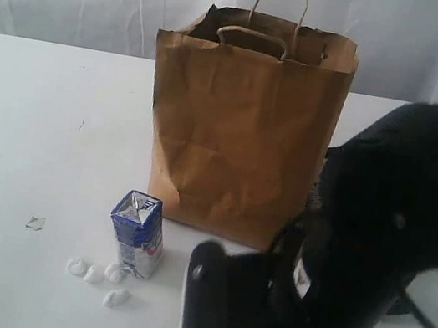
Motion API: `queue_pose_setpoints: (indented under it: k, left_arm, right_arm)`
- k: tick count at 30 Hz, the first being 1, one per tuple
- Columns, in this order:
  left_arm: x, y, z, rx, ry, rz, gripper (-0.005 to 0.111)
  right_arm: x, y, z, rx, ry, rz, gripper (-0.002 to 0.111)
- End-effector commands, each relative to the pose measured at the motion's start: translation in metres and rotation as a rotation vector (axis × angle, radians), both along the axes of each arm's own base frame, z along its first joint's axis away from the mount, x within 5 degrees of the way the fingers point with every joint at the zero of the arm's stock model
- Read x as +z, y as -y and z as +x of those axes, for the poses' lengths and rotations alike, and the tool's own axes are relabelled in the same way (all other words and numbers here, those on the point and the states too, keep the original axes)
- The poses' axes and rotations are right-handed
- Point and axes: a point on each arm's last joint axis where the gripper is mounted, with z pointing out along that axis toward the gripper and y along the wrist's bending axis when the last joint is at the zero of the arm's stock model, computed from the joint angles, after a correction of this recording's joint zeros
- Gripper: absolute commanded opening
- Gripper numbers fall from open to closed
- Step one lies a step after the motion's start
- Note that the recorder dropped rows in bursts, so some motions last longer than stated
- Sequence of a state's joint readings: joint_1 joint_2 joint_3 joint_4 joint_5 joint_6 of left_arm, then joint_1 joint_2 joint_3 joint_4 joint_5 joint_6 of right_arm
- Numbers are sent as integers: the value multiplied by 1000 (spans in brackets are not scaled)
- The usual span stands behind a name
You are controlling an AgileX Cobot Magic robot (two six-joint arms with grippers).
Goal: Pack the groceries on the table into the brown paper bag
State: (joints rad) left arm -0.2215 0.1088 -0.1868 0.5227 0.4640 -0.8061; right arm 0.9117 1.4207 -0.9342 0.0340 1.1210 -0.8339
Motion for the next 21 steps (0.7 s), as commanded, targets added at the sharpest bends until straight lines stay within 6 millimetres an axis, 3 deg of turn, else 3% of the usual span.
queue_pose_setpoints:
  k: [1,6,12,17,21]
  left_arm:
    - [-2,0,0,2,-6,9,0]
    - [-2,0,0,2,-6,9,0]
    - [-2,0,0,2,-6,9,0]
    - [-2,0,0,2,-6,9,0]
    - [-2,0,0,2,-6,9,0]
  right_arm:
    - [-20,-9,-24,184,55,10,0]
    - [-29,-14,-26,220,228,27,0]
    - [-19,-24,-56,113,235,102,0]
    - [-10,-27,-81,357,408,192,0]
    - [-14,-22,-83,308,531,274,0]
